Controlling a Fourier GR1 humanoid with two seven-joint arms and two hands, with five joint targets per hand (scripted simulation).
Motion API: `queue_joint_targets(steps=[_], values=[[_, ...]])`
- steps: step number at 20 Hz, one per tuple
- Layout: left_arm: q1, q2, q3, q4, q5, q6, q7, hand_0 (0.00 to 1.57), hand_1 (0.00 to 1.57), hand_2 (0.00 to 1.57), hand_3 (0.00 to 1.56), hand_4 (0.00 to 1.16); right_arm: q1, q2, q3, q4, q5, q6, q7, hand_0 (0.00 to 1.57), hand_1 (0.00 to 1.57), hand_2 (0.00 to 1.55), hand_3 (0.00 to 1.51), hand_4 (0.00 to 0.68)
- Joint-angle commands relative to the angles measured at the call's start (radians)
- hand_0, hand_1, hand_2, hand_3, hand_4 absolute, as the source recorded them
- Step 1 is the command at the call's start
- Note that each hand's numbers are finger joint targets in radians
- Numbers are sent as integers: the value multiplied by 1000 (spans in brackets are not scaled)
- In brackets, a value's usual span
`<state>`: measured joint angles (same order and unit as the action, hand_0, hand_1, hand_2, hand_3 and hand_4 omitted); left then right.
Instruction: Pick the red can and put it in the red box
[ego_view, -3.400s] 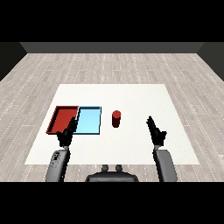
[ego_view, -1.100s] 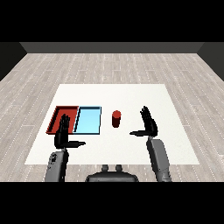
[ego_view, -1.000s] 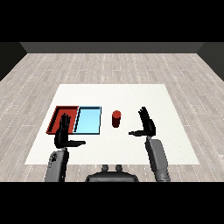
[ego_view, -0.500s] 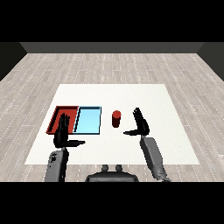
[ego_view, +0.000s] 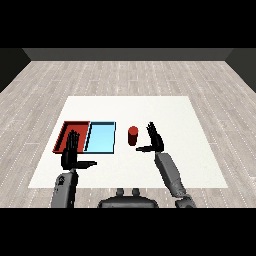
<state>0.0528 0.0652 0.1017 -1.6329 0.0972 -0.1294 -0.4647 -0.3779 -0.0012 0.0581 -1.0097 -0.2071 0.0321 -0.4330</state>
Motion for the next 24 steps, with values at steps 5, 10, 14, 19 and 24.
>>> queue_joint_targets(steps=[5,10,14,19,24], values=[[-5,7,24,-20,51,-18,32,0,0,0,0,0,-31,1,32,72,-37,-19,-25,0,0,0,0,0],[-25,5,21,20,14,2,7,0,0,0,0,0,-29,1,40,143,-54,-7,-76,0,0,0,0,0],[1,20,22,-31,41,-27,35,0,0,0,0,0,-65,1,131,249,-140,-54,-185,0,0,0,0,0],[-18,-43,-24,36,-37,38,-27,0,0,0,0,0,-198,1,169,389,-253,-58,-202,0,0,0,0,0],[-26,33,55,8,63,-37,27,0,0,0,0,0,-312,1,102,491,-239,-34,-187,0,0,0,0,0]])
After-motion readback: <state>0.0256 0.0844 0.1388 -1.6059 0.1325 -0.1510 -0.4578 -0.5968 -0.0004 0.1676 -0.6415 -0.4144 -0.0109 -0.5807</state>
